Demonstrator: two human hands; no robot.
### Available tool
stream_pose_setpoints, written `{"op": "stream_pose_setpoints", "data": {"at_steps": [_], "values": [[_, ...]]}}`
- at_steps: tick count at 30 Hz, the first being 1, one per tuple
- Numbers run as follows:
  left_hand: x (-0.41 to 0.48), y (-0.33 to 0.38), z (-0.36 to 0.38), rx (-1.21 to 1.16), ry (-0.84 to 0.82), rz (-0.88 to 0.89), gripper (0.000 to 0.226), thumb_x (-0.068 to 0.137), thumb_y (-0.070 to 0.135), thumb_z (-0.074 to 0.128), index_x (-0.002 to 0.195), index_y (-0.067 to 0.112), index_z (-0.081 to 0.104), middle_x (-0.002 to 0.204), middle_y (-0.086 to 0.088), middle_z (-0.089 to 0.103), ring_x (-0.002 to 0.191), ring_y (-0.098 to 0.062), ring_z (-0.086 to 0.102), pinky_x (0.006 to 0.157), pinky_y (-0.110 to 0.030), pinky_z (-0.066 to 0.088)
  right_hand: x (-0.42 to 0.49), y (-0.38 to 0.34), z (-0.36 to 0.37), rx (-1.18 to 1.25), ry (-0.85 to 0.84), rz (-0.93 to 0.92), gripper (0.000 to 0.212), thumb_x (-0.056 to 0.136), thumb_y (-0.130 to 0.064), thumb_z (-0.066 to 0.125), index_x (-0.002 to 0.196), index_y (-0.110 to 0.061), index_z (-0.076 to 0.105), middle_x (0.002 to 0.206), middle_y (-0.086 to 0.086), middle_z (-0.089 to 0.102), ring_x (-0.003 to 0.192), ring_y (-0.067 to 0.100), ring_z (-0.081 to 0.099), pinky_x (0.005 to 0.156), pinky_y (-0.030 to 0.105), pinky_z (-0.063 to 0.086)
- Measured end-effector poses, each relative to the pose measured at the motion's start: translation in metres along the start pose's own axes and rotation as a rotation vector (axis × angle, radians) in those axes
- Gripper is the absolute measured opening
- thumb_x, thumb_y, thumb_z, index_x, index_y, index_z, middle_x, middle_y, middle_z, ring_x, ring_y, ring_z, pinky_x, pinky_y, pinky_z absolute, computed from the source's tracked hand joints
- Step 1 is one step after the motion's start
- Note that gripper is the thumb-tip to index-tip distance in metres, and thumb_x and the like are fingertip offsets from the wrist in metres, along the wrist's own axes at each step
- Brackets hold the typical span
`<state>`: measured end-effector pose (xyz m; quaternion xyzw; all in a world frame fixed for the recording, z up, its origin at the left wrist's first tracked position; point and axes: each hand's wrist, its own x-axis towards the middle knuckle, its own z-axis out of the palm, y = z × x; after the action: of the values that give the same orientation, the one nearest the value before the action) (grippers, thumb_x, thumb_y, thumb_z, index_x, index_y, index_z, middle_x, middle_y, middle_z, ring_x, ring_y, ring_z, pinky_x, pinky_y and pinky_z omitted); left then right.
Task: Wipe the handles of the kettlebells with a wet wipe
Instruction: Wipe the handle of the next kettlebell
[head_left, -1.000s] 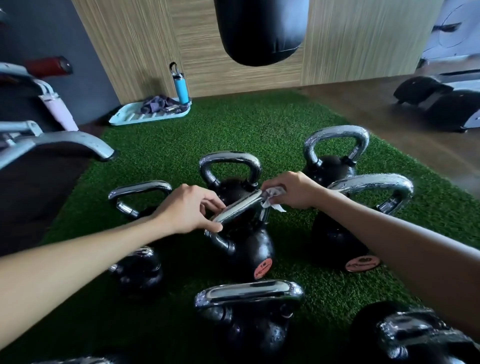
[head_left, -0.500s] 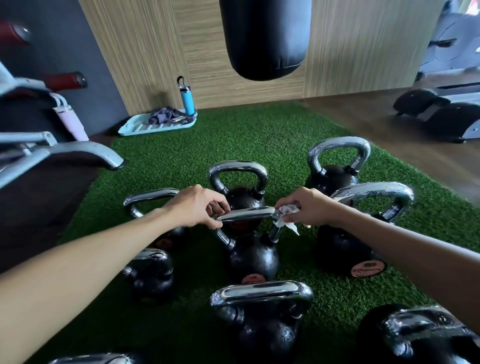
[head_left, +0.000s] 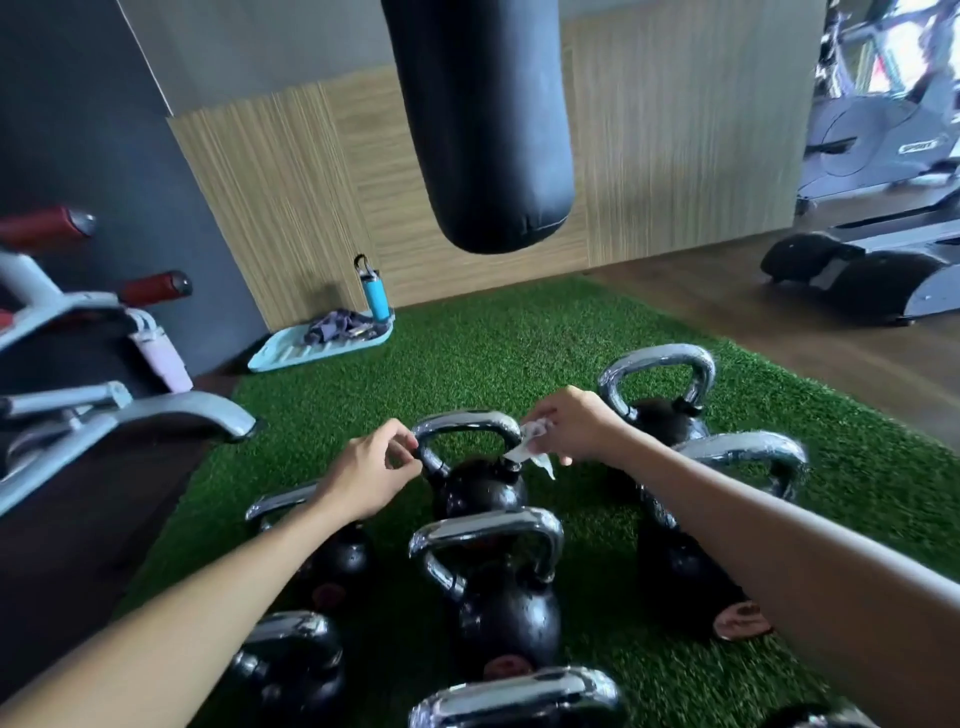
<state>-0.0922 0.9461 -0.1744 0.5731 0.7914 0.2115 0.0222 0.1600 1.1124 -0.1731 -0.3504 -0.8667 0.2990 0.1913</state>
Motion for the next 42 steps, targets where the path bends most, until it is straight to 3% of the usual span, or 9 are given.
{"op": "stream_pose_setpoints", "data": {"at_steps": [3,7,12,18,23,27,33,36,42], "values": [[0.024,0.008,0.002,0.058,-0.042,-0.07,0.018,0.086,0.027,0.073,0.092,0.037,0.06,0.086,0.017,0.069,0.08,-0.01,0.066,0.075,-0.028,0.054,0.017,-0.005,0.005,0.17,0.169,0.082,0.027,0.084,-0.019,0.08,0.106,-0.017,0.064,0.092,-0.002,0.069,0.062,0.009,0.064,0.05,0.018,0.049],[0.052,0.012,0.003,0.184,-0.138,-0.082,0.024,0.086,0.023,0.078,0.088,0.04,0.062,0.09,0.015,0.069,0.085,-0.012,0.068,0.082,-0.035,0.059,0.038,0.0,0.021,0.21,0.325,0.167,0.017,0.081,-0.017,0.081,0.094,-0.019,0.071,0.094,-0.001,0.074,0.081,0.013,0.067,0.071,0.031,0.058],[0.095,0.014,0.009,0.125,-0.005,-0.046,0.028,0.086,0.033,0.08,0.111,0.039,0.068,0.107,0.016,0.072,0.083,-0.006,0.066,0.068,-0.024,0.054,0.063,0.003,0.032,0.197,0.448,0.096,0.014,0.082,-0.018,0.081,0.095,-0.021,0.078,0.091,-0.005,0.076,0.075,0.007,0.064,0.06,0.02,0.045],[0.129,0.008,0.019,0.105,-0.097,0.166,0.046,0.076,0.059,0.079,0.118,0.04,0.072,0.111,0.017,0.073,0.088,-0.004,0.064,0.071,-0.02,0.051,0.094,-0.017,0.053,-0.013,0.339,-0.098,0.018,0.082,-0.018,0.08,0.099,-0.025,0.079,0.098,-0.006,0.077,0.085,0.01,0.068,0.074,0.028,0.056],[0.137,-0.007,0.027,0.056,-0.077,0.245,0.027,0.077,0.043,0.084,0.103,0.037,0.078,0.098,0.015,0.075,0.078,0.002,0.065,0.054,-0.011,0.039,0.098,-0.019,0.071,-0.233,0.262,-0.153,0.023,0.086,-0.015,0.074,0.102,-0.033,0.078,0.1,-0.01,0.075,0.083,0.013,0.068,0.069,0.024,0.051],[0.138,-0.015,0.028,0.061,-0.108,0.304,0.038,0.08,0.05,0.076,0.114,0.034,0.076,0.112,0.013,0.074,0.046,0.017,0.043,0.042,-0.006,0.034,0.091,-0.006,0.065,-0.186,0.331,-0.17,0.014,0.089,-0.022,0.074,0.101,-0.028,0.08,0.102,-0.009,0.077,0.087,0.009,0.071,0.074,0.025,0.056],[0.142,-0.02,0.03,0.085,-0.205,0.328,0.044,0.083,0.053,0.069,0.121,0.032,0.07,0.12,0.007,0.073,0.093,-0.009,0.068,0.084,-0.037,0.058,0.105,-0.018,0.074,-0.206,0.276,-0.168,0.014,0.088,-0.021,0.075,0.095,-0.033,0.08,0.091,-0.014,0.077,0.077,0.004,0.068,0.07,0.027,0.058],[0.142,-0.021,0.033,0.166,-0.22,0.333,0.06,0.079,0.07,0.053,0.123,0.032,0.067,0.118,0.004,0.072,0.096,-0.015,0.068,0.082,-0.043,0.059,0.099,-0.005,0.07,-0.208,0.32,-0.135,0.018,0.087,-0.02,0.076,0.102,-0.03,0.079,0.102,-0.012,0.077,0.083,0.003,0.067,0.073,0.024,0.056],[0.142,-0.017,0.032,0.237,-0.272,0.342,0.04,0.09,0.051,0.063,0.123,0.028,0.065,0.109,0.003,0.069,0.091,-0.013,0.063,0.082,-0.037,0.053,0.1,-0.007,0.071,-0.169,0.301,-0.147,0.014,0.086,-0.022,0.078,0.097,-0.031,0.08,0.096,-0.013,0.078,0.08,0.002,0.07,0.072,0.029,0.061]]}}
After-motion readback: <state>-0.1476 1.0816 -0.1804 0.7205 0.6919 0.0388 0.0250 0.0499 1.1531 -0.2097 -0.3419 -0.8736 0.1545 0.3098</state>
